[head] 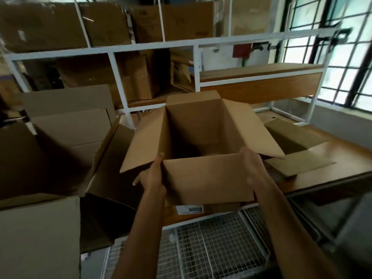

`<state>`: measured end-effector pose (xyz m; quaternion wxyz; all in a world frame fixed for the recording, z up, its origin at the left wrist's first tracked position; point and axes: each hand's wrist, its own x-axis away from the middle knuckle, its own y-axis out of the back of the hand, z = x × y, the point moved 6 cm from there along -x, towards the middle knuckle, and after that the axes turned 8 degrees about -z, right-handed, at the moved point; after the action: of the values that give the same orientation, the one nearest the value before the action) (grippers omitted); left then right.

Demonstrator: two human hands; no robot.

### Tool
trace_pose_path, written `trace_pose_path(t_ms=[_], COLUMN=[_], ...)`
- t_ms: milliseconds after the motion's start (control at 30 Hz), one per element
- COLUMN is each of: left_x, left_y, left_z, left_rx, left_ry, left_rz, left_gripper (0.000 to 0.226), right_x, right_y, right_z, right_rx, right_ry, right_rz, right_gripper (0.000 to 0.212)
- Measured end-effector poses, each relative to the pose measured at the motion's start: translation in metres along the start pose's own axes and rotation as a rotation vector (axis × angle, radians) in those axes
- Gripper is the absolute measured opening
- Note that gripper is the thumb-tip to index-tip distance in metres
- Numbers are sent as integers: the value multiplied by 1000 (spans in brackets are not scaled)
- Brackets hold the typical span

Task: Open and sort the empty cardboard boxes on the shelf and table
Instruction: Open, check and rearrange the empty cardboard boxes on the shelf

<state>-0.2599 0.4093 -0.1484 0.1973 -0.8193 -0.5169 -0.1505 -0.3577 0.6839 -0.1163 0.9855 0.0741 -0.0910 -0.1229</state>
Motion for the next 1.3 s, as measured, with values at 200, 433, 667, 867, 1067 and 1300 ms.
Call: trace_pose_path(t_ms=[200,433,667,867,1067,1300], left_x=[26,30,49,57,69,45], left_y=[13,34,59,87,148,235], left_z=[-14,-50,-109,-183,-273,-352], left_rx=[-225,-337,-255,-51,79,231], left_ry=[21,-141,-222,-327,-496,-610], left_rz=[384,425,493,633,734,723], left_gripper=[24,28,24,27,20,48], right_x=[45,83,146,216,299,369], right_y=[18,31,43,31,-3,-70], right_z=[-15,-1,57,121,179,217], right_rx=[-83,-120,-196,-284,-413,-483], right_ry=[-44,41,209,358,557,692], right_rz=[-18,-21,-69,-179,-287,-239], right_gripper=[18,20,25,20,15,16])
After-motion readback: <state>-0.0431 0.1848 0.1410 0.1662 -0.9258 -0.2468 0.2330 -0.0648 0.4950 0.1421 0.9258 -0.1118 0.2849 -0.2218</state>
